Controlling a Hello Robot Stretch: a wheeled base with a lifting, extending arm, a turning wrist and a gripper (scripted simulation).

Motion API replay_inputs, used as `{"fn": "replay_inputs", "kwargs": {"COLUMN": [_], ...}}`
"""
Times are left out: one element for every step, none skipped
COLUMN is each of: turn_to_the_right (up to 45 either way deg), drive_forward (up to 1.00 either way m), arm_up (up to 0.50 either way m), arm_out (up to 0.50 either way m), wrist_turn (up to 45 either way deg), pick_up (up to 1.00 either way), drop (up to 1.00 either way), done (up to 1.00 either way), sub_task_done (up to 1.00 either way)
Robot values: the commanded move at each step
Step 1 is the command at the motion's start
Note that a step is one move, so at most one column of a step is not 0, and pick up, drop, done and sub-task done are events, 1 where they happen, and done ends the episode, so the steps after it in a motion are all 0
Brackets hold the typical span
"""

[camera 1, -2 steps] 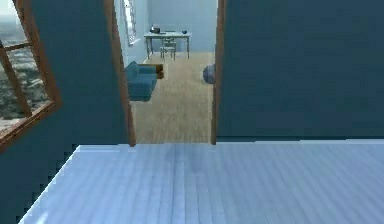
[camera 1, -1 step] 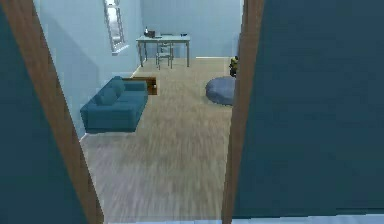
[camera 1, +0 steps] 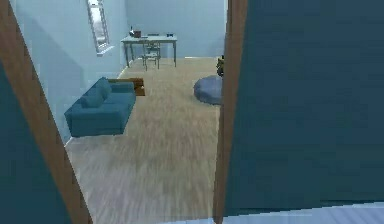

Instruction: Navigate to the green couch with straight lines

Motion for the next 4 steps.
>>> {"fn": "replay_inputs", "kwargs": {"turn_to_the_right": [0.0,-21.0,0.0,18.0], "drive_forward": [0.7,0.0,0.45,0.0], "arm_up": [0.0,0.0,0.0,0.0], "arm_out": [0.0,0.0,0.0,0.0], "wrist_turn": [0.0,0.0,0.0,0.0], "pick_up": [0.0,0.0,0.0,0.0], "drop": [0.0,0.0,0.0,0.0], "done": [0.0,0.0,0.0,0.0], "sub_task_done": [0.0,0.0,0.0,0.0]}}
